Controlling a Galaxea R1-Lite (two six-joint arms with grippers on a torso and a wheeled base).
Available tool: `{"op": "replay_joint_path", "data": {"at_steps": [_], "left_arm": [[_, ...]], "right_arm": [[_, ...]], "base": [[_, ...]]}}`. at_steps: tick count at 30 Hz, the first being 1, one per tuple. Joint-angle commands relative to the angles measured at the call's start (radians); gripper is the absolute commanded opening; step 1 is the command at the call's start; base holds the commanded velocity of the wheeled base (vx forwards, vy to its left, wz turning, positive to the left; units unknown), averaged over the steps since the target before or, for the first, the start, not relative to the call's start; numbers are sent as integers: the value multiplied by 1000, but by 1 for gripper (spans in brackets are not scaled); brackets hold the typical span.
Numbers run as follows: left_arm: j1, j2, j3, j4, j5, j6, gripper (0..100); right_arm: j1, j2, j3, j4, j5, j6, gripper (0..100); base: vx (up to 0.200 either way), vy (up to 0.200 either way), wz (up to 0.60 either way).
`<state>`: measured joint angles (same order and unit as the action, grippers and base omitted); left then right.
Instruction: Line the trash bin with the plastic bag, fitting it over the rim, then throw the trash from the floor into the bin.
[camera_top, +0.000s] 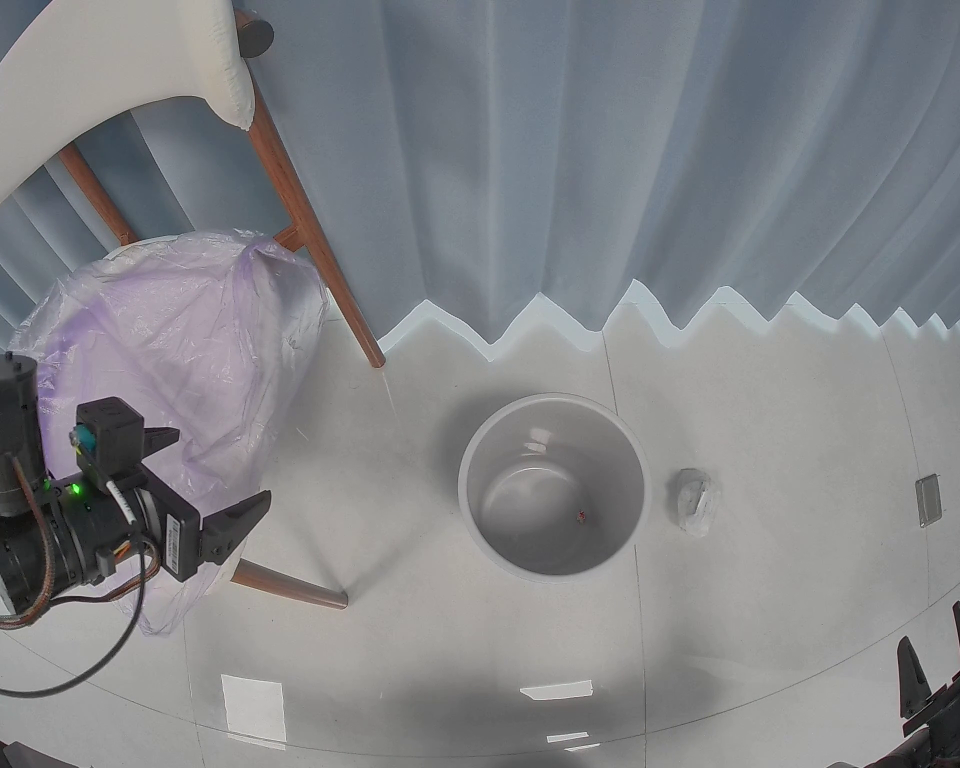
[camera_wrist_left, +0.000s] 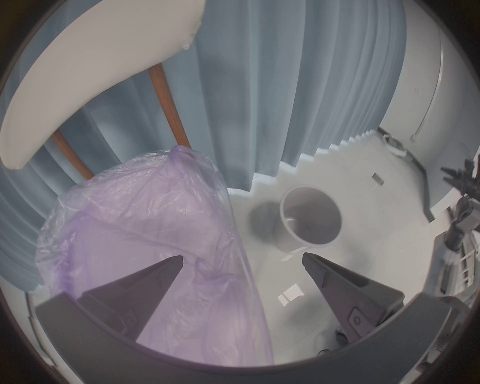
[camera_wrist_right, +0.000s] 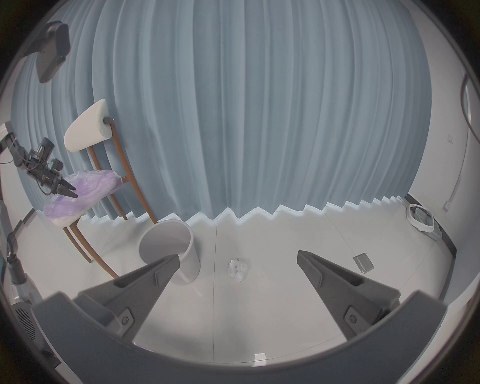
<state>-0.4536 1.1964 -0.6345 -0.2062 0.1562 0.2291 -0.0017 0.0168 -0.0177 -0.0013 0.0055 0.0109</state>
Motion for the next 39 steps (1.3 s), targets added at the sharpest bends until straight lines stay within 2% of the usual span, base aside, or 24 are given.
{"op": "replay_joint_path", "data": {"at_steps": [1, 9, 27, 28, 39], "left_arm": [[-16, 114, -37, -19, 69, 44, 100], [-57, 244, -129, -41, 183, 84, 100], [-34, 282, -123, -58, 249, 90, 100], [-30, 282, -123, -58, 249, 91, 0], [18, 253, -91, -87, 246, 88, 0]], "right_arm": [[0, -17, 18, 0, 1, 0, 100], [0, -17, 18, 0, 1, 0, 100], [0, -17, 18, 0, 1, 1, 100], [0, -17, 18, 0, 1, 1, 100], [0, -17, 18, 0, 1, 1, 100]], "base": [[0, 0, 0], [0, 0, 0], [0, 0, 0], [0, 0, 0], [0, 0, 0]]}}
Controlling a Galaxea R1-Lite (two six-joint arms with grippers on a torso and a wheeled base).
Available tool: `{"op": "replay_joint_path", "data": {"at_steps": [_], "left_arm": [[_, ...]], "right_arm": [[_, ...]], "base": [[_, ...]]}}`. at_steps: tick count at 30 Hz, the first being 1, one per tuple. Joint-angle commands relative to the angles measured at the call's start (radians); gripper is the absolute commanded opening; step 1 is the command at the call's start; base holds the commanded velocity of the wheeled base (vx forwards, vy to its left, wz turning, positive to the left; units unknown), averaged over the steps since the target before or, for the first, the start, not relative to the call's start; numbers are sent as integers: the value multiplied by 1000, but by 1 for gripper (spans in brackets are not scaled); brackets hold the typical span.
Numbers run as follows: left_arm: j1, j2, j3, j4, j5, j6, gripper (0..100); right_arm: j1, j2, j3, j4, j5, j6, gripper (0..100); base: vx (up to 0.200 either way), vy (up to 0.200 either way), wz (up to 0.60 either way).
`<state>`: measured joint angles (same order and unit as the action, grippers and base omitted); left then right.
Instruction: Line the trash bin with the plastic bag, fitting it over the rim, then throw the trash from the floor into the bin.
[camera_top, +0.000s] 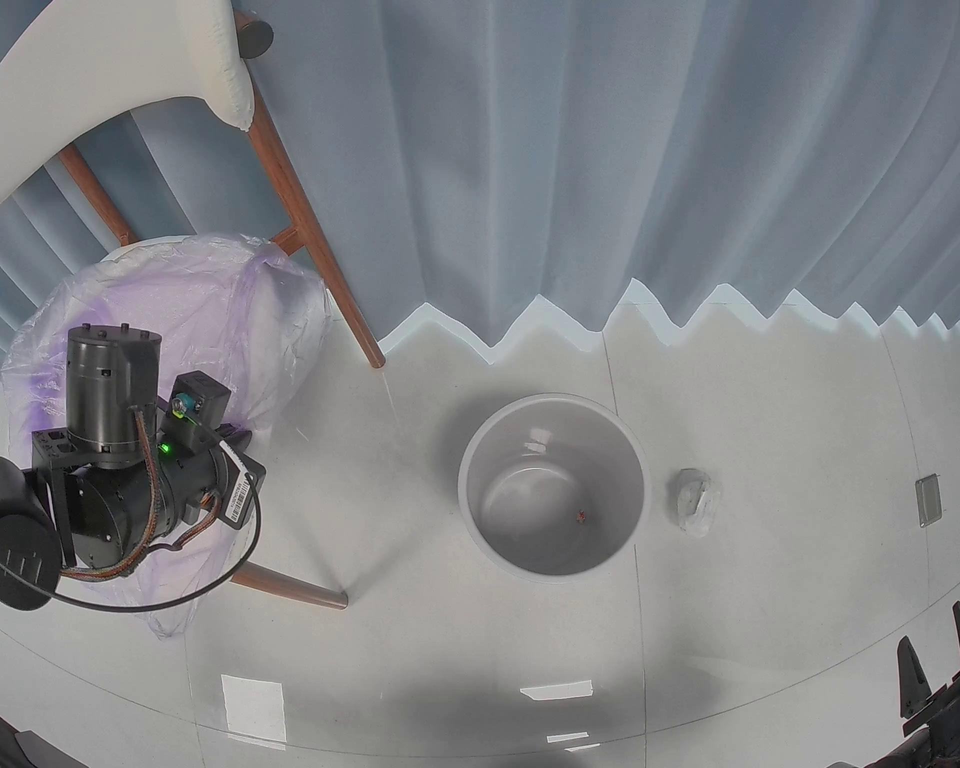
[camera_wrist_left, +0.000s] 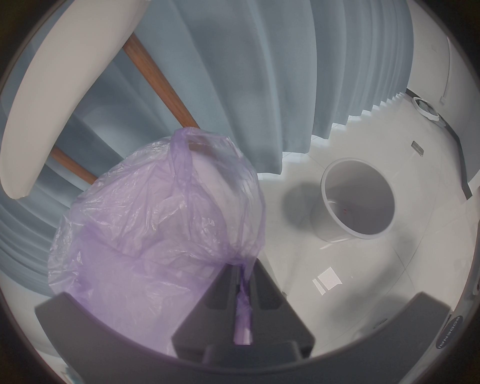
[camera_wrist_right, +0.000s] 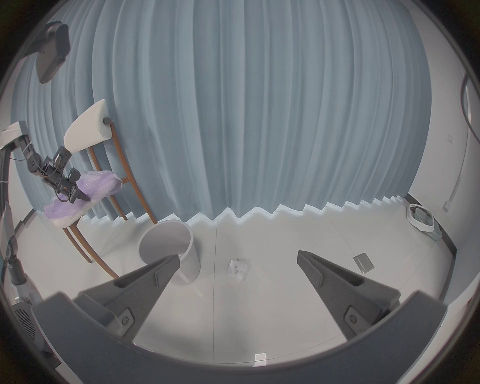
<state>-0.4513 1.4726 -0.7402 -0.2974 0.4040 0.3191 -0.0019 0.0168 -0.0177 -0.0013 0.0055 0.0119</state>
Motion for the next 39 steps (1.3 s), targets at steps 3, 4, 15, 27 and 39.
{"op": "replay_joint_path", "data": {"at_steps": [3, 4, 15, 27, 39], "left_arm": [[16, -58, 21, 6, -13, -11, 0], [14, -72, 24, 6, -24, -17, 0], [103, -261, 90, 8, -384, -262, 0], [-92, -321, 139, -127, -625, -499, 0], [-260, -262, 128, -264, -903, -523, 0]], "right_arm": [[0, -17, 18, 0, 1, 0, 100], [0, -17, 18, 0, 1, 0, 100], [0, -17, 18, 0, 1, 0, 100], [0, -17, 18, 0, 1, -1, 100], [0, -17, 18, 0, 1, 0, 100]], "base": [[0, 0, 0], [0, 0, 0], [0, 0, 0], [0, 0, 0], [0, 0, 0]]}}
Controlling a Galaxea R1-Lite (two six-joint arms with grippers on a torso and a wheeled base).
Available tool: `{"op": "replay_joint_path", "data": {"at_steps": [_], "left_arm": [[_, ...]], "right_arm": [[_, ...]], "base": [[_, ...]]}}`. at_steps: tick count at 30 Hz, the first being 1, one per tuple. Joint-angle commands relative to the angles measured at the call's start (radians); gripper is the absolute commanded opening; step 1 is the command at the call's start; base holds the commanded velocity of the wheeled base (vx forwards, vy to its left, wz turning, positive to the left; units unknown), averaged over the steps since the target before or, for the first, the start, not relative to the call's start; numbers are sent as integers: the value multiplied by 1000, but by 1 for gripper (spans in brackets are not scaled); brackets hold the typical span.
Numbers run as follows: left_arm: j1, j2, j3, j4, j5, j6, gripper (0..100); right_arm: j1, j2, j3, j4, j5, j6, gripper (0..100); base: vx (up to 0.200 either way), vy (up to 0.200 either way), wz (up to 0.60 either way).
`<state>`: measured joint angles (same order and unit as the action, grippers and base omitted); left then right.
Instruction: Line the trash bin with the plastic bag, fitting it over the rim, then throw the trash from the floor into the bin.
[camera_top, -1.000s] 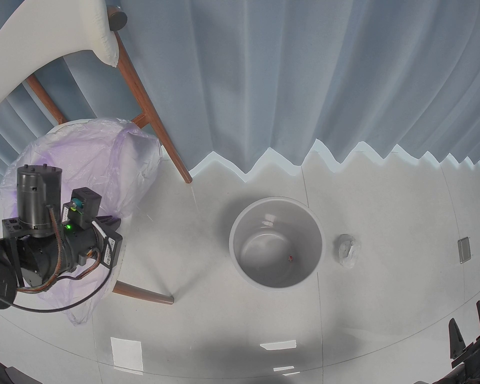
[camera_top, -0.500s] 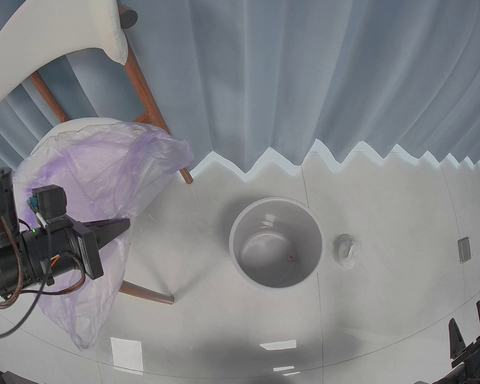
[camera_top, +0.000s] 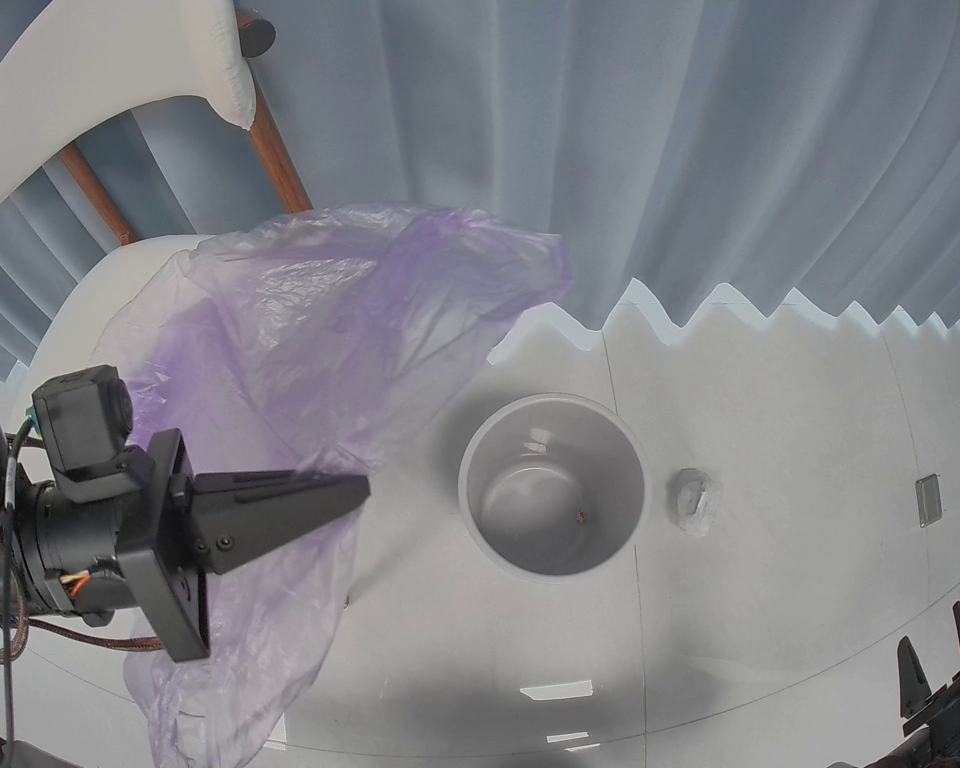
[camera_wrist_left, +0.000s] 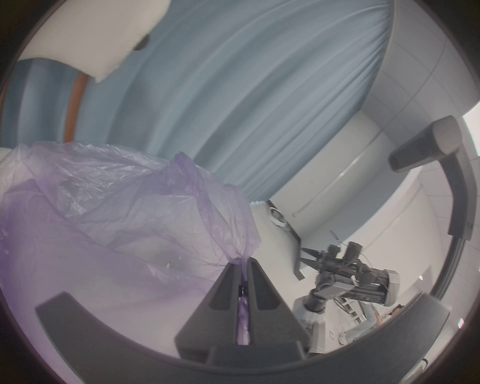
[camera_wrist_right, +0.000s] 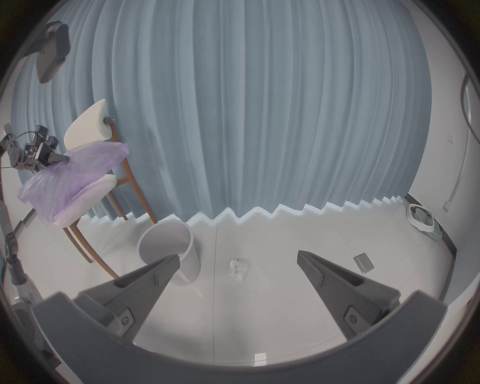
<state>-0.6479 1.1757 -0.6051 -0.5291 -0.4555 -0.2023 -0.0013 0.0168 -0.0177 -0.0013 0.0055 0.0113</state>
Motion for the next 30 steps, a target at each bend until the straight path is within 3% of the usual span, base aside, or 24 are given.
{"op": "replay_joint_path", "data": {"at_steps": [1, 15, 21, 30], "left_arm": [[-64, 35, -7, -32, -43, -2, 0], [-274, 122, -82, -38, -46, -8, 0], [-288, 186, -148, -38, -46, -5, 0], [-236, 312, -183, -103, -43, 40, 0]], "right_arm": [[0, -17, 18, 0, 1, 1, 100], [0, -17, 18, -2, 1, 1, 100], [0, -17, 18, -2, 1, 3, 100], [0, -17, 18, -2, 1, 3, 100]], "base": [[0, 0, 0], [0, 0, 0], [0, 0, 0], [0, 0, 0]]}}
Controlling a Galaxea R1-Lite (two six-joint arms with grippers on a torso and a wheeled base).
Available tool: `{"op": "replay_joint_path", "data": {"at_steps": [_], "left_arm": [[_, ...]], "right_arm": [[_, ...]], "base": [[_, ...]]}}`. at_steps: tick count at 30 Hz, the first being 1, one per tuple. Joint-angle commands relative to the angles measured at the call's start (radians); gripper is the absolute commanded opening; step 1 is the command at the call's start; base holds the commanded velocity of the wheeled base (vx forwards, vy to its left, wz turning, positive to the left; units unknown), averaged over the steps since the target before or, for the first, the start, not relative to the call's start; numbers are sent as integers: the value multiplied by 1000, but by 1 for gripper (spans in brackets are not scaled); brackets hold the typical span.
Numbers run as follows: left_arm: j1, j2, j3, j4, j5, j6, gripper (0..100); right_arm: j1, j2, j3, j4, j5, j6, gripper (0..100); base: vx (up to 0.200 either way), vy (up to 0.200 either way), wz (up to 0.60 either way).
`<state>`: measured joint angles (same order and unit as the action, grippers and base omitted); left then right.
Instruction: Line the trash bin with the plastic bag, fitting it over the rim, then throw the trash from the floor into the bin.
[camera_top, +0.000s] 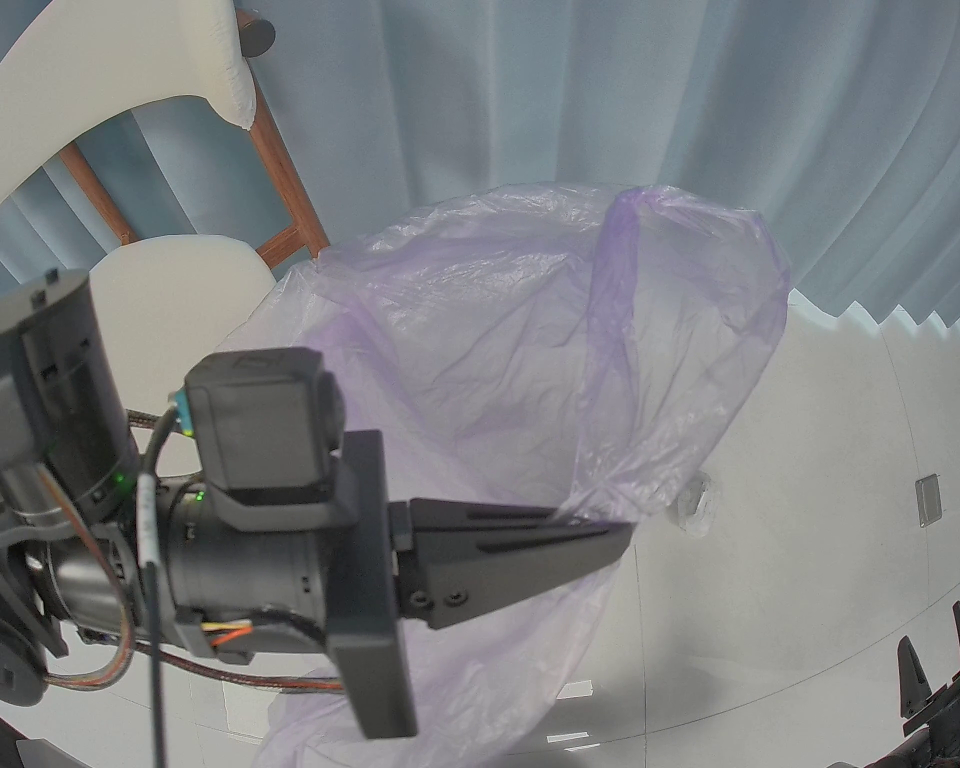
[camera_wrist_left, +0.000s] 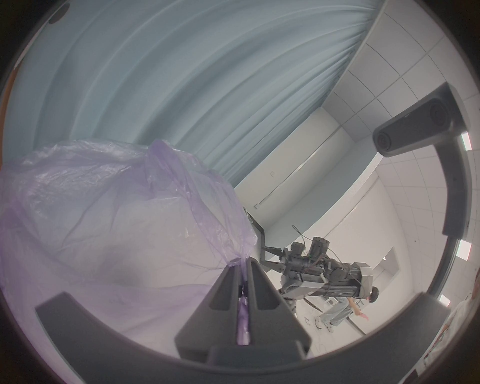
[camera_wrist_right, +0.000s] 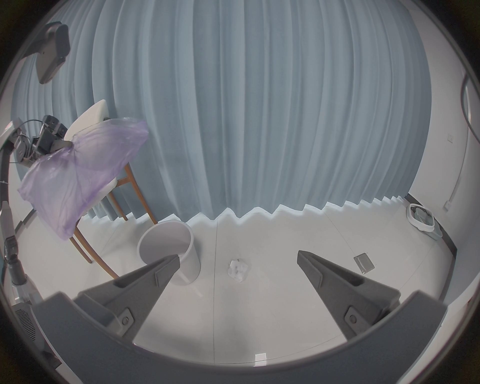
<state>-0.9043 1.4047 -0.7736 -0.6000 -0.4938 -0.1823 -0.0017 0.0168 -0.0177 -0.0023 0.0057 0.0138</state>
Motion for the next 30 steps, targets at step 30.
{"op": "replay_joint_path", "data": {"at_steps": [30], "left_arm": [[87, 370, -306, -87, -51, 0, 0]], "right_arm": [[0, -17, 18, -1, 0, -2, 100]], "base": [[0, 0, 0]]}}
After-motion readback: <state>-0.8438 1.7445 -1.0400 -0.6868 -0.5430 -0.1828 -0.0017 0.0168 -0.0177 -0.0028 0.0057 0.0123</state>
